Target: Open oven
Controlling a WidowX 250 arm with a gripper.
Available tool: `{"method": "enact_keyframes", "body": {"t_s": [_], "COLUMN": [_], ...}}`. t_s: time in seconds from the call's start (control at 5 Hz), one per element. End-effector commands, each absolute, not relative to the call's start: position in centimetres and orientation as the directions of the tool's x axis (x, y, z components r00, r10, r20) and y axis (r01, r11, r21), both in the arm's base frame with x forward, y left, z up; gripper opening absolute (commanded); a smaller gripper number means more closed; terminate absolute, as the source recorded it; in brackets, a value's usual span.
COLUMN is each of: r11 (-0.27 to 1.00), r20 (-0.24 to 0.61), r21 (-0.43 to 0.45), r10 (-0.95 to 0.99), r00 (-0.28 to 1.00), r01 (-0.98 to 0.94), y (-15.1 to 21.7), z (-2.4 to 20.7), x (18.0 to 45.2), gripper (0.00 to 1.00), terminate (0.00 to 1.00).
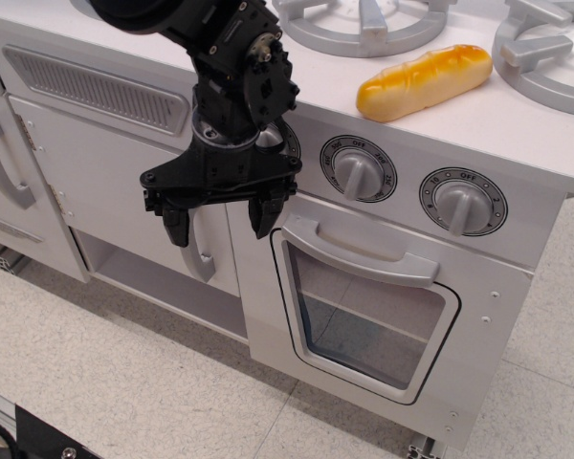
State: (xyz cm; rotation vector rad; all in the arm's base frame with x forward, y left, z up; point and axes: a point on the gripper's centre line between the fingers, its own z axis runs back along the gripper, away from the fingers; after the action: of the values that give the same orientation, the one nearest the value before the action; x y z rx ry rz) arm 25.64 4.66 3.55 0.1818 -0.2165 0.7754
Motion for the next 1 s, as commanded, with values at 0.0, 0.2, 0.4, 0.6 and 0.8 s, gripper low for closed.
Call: {"method": "enact_keyframes", "body": {"t_s": [0.0,0.2,0.4,0.6,0.8], "r11": [0.7,0.602,0.501,0.362,0.259], "r20": [0.259,0.257,0.24,0.16,0.081], "r21": [0.083,-0.019,-0.096,-0.206,-0.295], "r10": [0.672,0.775,0.85,0.929,0.966], "r00": [0.694,0.578,0.468,0.334,0.246], "r01": [-0.709,-0.798,-0.86,-0.909,-0.92], "y": [4.7,3.3,1.7,0.4,-0.2], "z": [3.5,2.7,2.5,2.3,1.7], "x": [25.6,25.2,24.9,25.1,26.1], "gripper": [1.0,1.0,1.0,1.0,1.0], "terminate": [0.0,0.0,0.0,0.0,0.0]}}
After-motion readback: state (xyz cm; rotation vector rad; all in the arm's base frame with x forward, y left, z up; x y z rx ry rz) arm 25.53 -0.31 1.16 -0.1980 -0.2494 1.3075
